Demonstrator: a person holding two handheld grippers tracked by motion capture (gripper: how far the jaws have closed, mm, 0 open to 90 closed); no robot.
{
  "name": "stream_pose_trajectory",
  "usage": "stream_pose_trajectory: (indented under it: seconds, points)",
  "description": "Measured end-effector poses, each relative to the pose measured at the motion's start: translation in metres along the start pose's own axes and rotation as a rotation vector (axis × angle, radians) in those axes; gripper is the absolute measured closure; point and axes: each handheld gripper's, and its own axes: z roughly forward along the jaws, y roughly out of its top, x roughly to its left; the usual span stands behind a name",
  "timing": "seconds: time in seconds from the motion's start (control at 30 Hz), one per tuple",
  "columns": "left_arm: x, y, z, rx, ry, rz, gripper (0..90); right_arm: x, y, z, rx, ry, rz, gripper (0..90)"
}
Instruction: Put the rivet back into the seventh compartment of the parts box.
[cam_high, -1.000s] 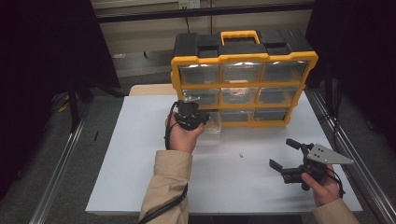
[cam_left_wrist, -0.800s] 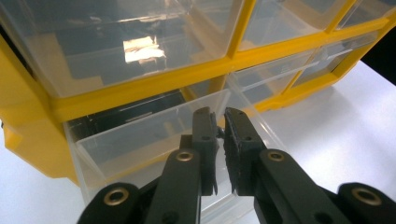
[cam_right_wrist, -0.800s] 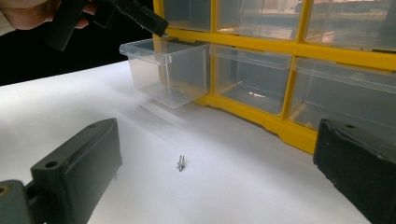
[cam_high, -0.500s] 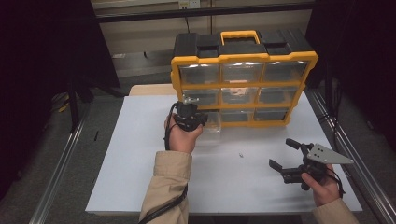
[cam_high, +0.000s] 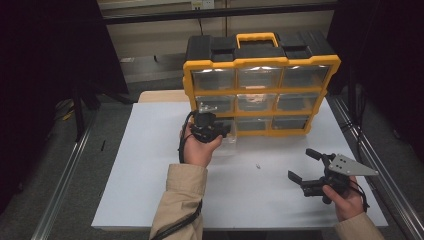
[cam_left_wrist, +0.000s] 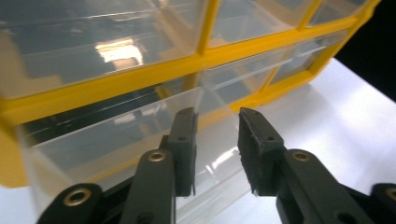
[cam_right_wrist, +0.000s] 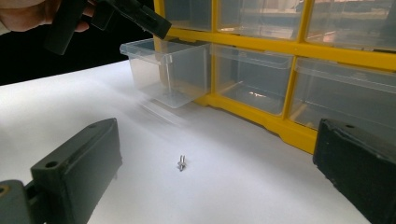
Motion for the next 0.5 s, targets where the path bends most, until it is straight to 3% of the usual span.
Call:
stream_pose_trajectory:
  seconds: [0.1,0.17,0.5]
  points:
    - [-0.005,-0.002,0.003,-0.007,-0.016,-0.015,65.6,0.0,0.0,-0.001,0.004,0.0,-0.002,0.7]
    - [-0.006,-0.001,0.003,0.005,-0.026,0.008,64.7,0.0,0.0,-0.001,-0.003,-0.001,0.002,0.7]
    - [-0.016,0.001,0.004,-0.011,-0.081,0.023,56.2,0.0,0.0,-0.001,0.006,-0.004,-0.001,0.7]
